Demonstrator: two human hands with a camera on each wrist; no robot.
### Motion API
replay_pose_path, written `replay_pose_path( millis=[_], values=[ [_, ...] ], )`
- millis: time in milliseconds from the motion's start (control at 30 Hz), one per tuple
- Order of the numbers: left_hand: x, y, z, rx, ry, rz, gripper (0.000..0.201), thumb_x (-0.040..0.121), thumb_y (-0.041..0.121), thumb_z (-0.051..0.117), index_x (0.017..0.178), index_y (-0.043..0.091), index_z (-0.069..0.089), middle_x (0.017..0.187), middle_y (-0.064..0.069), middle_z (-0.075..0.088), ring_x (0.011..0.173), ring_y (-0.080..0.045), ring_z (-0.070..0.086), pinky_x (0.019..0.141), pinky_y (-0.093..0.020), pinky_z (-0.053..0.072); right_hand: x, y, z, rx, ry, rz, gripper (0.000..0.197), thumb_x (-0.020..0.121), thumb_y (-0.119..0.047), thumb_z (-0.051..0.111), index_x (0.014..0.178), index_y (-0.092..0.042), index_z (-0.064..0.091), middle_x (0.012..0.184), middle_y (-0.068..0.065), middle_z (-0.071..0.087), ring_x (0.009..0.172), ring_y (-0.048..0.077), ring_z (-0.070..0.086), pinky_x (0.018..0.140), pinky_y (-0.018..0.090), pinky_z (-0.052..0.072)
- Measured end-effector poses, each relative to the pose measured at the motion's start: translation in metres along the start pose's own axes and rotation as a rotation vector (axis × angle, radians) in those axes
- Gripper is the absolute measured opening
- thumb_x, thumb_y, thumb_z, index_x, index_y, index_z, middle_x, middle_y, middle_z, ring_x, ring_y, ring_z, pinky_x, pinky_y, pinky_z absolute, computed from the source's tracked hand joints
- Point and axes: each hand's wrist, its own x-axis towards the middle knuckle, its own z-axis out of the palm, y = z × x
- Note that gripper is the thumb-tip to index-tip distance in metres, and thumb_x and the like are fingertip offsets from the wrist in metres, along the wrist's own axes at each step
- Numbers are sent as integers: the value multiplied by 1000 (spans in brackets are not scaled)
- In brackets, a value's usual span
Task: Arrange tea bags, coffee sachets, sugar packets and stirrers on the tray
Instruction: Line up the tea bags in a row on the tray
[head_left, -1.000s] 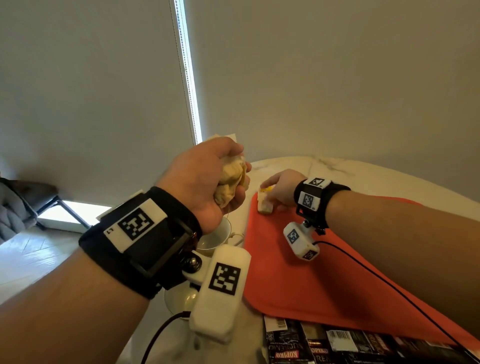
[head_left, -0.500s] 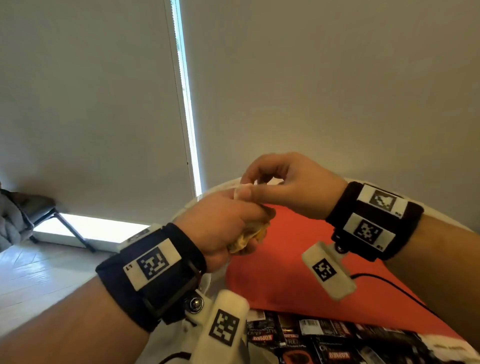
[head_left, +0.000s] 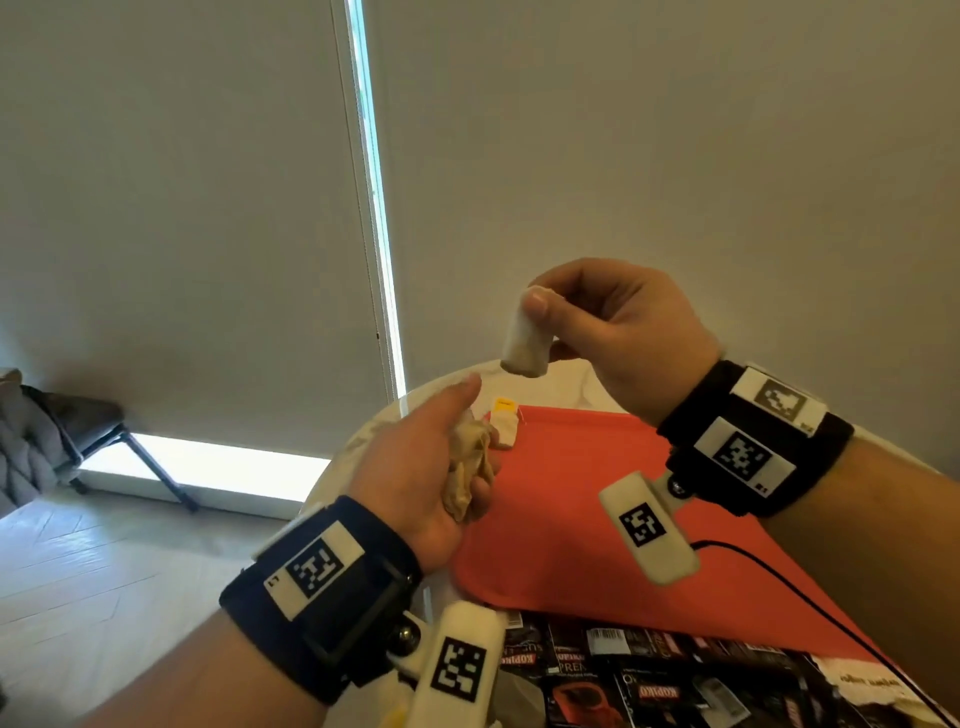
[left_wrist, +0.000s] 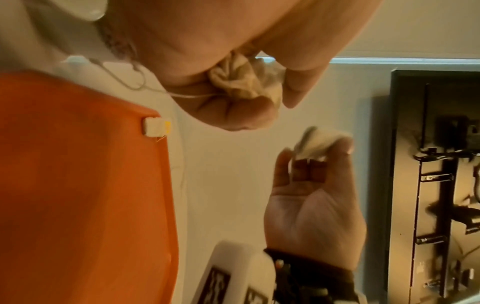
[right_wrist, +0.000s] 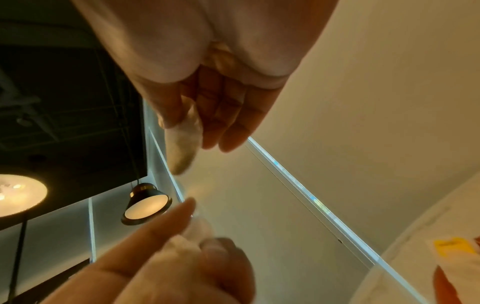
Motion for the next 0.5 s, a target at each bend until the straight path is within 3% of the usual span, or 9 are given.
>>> replay_pose_path(
  millis=[67,133,267,367,433,500],
  values=[
    [3,8,-2,38,-6,75,39,80,42,82,100,12,65,69,-2,60,56,-10,50,41,-18,39,1,3,-1,-48,-31,34,3,93,-16,72,92,-17,75,82,2,76,79,21,73,70,37,62],
    [6,16,-4,105,-63,149,49,68,38,87,105,15,64,73,-1,59,57,-10,50,41,-18,39,2,6,0,-92,-63,64,4,92,-18,74,94,-18,76,87,3,77,81,22,75,71,40,63],
    [14,26,-3,297,-66,250,21,90,22,79,106,13,70,83,-6,61,59,-11,53,41,-20,41,6,12,7,-97,-70,113,11,91,-22,75,101,-18,77,91,3,78,83,23,76,73,42,63],
    [24,32,-5,331,-14,278,14,95,20,75,107,14,73,82,-5,62,61,-11,53,42,-20,41,9,21,10,17,-69,197,28,86,-24,79,112,-18,72,97,17,75,90,33,75,77,47,63],
    [33,36,-6,309,30,271,13,96,19,74,107,14,72,79,-5,62,58,-10,53,41,-19,41,11,30,13,102,-105,291,38,86,-11,78,121,-17,64,95,22,74,89,35,74,77,46,62],
    [42,38,-8,283,60,246,13,97,20,73,107,14,70,76,-5,61,53,-8,54,41,-19,42,11,40,15,157,-78,360,39,88,3,73,119,-14,59,86,16,74,83,31,75,72,42,61]
  ],
)
